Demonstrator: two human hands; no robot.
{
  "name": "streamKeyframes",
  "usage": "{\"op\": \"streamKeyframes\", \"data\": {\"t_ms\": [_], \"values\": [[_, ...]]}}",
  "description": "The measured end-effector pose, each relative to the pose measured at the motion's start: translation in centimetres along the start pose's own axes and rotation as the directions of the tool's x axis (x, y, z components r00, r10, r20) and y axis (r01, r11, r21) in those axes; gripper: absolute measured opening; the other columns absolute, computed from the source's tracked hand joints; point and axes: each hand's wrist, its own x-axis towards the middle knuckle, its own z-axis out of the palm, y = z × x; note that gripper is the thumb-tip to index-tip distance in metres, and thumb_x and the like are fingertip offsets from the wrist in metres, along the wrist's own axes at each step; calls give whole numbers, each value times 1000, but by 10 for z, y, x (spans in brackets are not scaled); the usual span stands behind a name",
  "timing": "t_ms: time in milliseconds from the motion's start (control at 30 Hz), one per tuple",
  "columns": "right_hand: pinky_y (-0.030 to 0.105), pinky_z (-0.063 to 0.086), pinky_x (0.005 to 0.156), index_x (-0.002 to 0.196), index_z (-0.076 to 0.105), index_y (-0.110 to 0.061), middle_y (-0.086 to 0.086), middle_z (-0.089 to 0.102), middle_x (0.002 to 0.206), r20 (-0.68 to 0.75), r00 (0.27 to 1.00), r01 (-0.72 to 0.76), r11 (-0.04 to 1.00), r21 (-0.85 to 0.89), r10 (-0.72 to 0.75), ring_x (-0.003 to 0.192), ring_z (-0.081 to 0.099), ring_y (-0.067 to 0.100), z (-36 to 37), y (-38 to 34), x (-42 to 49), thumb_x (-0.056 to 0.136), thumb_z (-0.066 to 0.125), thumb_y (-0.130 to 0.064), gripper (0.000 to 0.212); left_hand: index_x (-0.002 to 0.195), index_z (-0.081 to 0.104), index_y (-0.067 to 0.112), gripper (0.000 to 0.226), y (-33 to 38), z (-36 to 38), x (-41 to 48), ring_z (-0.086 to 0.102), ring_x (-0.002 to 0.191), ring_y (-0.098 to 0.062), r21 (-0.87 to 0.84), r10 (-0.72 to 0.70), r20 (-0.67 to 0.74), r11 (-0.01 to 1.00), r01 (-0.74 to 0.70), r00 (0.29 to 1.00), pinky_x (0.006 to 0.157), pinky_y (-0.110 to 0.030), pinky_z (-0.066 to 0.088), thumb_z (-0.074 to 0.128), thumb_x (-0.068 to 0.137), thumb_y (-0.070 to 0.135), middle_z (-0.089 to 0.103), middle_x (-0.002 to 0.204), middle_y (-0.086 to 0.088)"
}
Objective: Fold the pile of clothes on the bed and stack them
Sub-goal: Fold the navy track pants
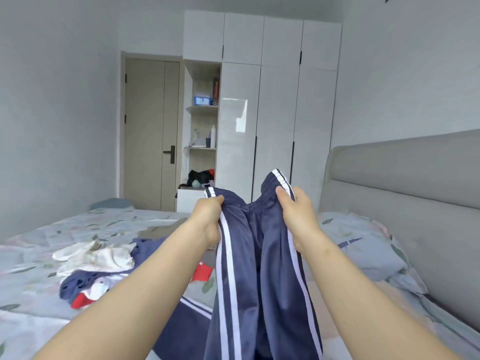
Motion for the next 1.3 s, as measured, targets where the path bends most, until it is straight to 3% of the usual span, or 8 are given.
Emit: {"op": "streamKeyframes", "data": {"t_ms": [300,467,533,633,867,1000,1133,1300], "values": [[23,48,94,99,62,-40,-14,67,105,545,835,11,993,119,-75,106,63,7,23,1,-25,91,40,6,52,116,57,0,28,-7,22,-7,68,85,-27,-93,224,153,973,-211,963,64,-32,58,57,94,17,66,110,-22],[9,47,73,124,55,-18,-3,56,123,121,993,-44,967,252,14,97,59,6,7,17,-5,88,59,-3,39,112,59,-1,26,4,5,-14,69,86,-28,-183,213,291,969,-164,933,78,-37,57,43,100,16,67,108,-22],[23,52,79,133,48,-17,1,57,129,329,935,-256,893,371,132,100,63,12,-1,25,-1,83,69,-23,54,116,59,-1,34,12,1,-18,69,91,-26,-183,168,387,978,-104,906,81,-37,57,42,100,23,68,109,-20],[34,56,78,104,70,-14,7,72,102,601,785,-431,828,359,148,88,70,19,-7,18,-8,75,63,-29,33,121,57,0,42,24,-5,-17,63,109,-30,-124,143,464,988,-96,874,94,-43,50,41,99,31,65,117,-20],[16,52,65,83,65,-23,-6,69,84,142,977,149,984,95,-161,74,64,6,-11,-26,13,89,64,-19,8,98,57,17,9,32,-18,-12,66,78,-19,294,315,277,872,-392,908,77,-37,54,58,93,24,70,91,-5],[39,52,83,76,65,-21,2,71,89,48,968,246,969,-5,-246,88,65,20,-10,-43,18,89,63,-24,14,100,61,21,16,17,-24,-16,64,84,-18,486,-159,381,872,-51,911,83,-41,49,59,89,33,69,90,-2],[34,54,77,86,67,-14,5,72,90,327,944,20,976,-218,54,82,68,20,-28,-56,12,89,64,-25,12,101,62,11,26,8,-27,-7,70,77,-22,336,-298,402,928,164,866,77,-43,54,44,99,29,72,90,-10],[27,59,61,89,71,-7,6,73,85,525,838,-361,871,333,146,72,71,17,-49,-60,13,85,57,-18,18,117,63,16,40,31,-32,7,67,95,-19,-105,25,381,994,16,924,82,-36,56,47,94,44,70,111,-7]]}}
